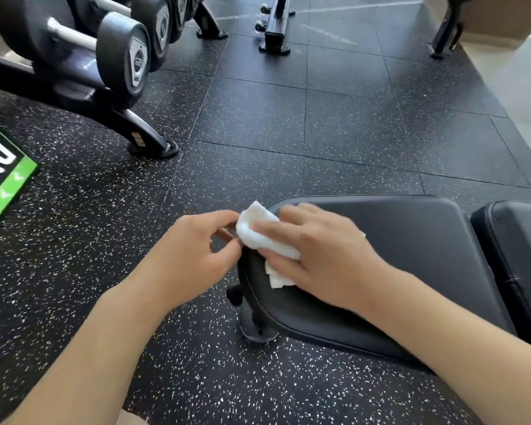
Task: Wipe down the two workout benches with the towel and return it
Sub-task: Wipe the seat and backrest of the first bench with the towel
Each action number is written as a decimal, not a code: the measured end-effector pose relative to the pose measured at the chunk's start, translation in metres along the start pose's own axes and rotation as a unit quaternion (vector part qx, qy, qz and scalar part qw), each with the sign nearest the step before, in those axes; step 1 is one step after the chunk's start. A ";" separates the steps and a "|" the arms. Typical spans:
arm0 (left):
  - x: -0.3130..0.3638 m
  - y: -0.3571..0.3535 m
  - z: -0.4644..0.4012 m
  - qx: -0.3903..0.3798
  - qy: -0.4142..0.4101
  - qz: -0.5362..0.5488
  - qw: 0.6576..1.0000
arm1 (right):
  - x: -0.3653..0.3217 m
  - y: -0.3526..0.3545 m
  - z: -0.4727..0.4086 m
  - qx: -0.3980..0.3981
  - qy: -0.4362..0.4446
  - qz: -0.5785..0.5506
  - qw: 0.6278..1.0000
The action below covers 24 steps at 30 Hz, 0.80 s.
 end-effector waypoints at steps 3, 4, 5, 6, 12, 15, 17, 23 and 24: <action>0.002 0.001 0.000 0.020 -0.011 0.003 1.000 | 0.040 0.007 -0.009 0.012 -0.097 0.013 0.995; 0.001 0.001 0.000 0.027 -0.009 0.005 1.000 | 0.049 0.009 -0.011 0.019 -0.128 0.022 0.991; -0.002 0.002 -0.001 0.032 -0.006 0.004 0.999 | 0.051 0.009 -0.011 0.026 -0.142 0.032 0.989; -0.005 0.003 -0.002 0.038 -0.003 0.000 0.999 | 0.046 0.009 -0.010 0.031 -0.139 0.042 0.989; -0.011 0.014 -0.007 0.060 0.026 -0.005 0.998 | -0.043 -0.007 0.020 0.010 0.064 0.000 0.998; -0.009 0.009 -0.011 0.059 0.019 0.003 0.998 | -0.023 -0.004 0.022 0.023 0.067 0.013 0.997; -0.005 0.002 -0.012 0.055 0.009 0.011 0.998 | 0.028 0.007 0.015 0.065 -0.050 0.035 0.996; 0.001 -0.004 -0.013 0.055 0.002 0.011 0.998 | 0.078 0.018 0.022 0.069 -0.198 0.067 0.975; 0.001 -0.005 -0.014 0.055 0.003 0.013 0.998 | 0.055 0.018 0.025 0.079 -0.155 0.071 0.982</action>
Point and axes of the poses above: each hand's wrist, its own z-axis away from the middle knuckle, its own y-axis out of the back of the hand, x = y × z, the point moved 6 cm from there along -z, towards the middle knuckle, and after that the axes turned 9 degrees about z, right-handed, at the moved point
